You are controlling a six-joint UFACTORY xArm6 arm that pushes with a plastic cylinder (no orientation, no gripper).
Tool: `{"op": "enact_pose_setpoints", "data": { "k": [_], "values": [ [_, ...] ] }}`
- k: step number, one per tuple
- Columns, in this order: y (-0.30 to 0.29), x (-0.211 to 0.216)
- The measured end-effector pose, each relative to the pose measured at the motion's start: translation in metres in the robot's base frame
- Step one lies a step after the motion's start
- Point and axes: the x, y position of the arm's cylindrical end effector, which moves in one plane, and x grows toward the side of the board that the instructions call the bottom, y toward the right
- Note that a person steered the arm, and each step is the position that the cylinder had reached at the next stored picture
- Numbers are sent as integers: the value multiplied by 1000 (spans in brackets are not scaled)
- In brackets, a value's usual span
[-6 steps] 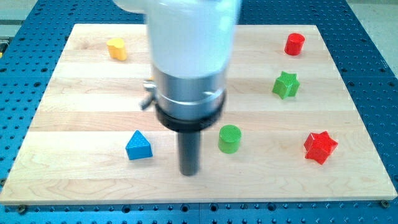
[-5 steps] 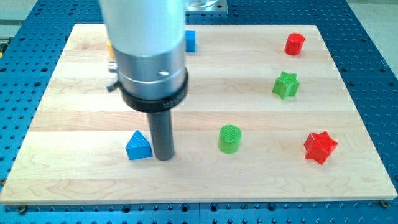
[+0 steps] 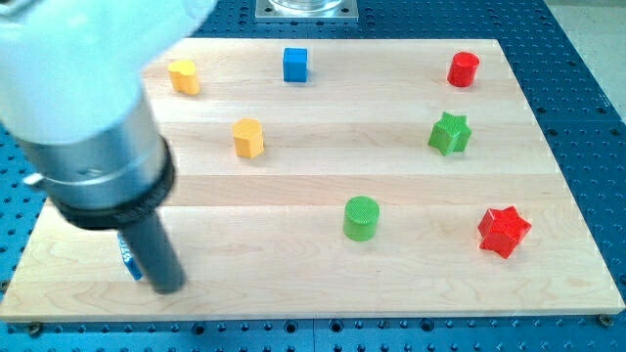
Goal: Slide the triangle at the left center of the board
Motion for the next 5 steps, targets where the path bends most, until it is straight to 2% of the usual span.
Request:
{"op": "enact_pose_setpoints", "data": {
  "k": [2,3,4,5],
  "values": [
    [-30,-40],
    [-37,-13],
    [-65,-70],
    [-85,-106]
  ]
}}
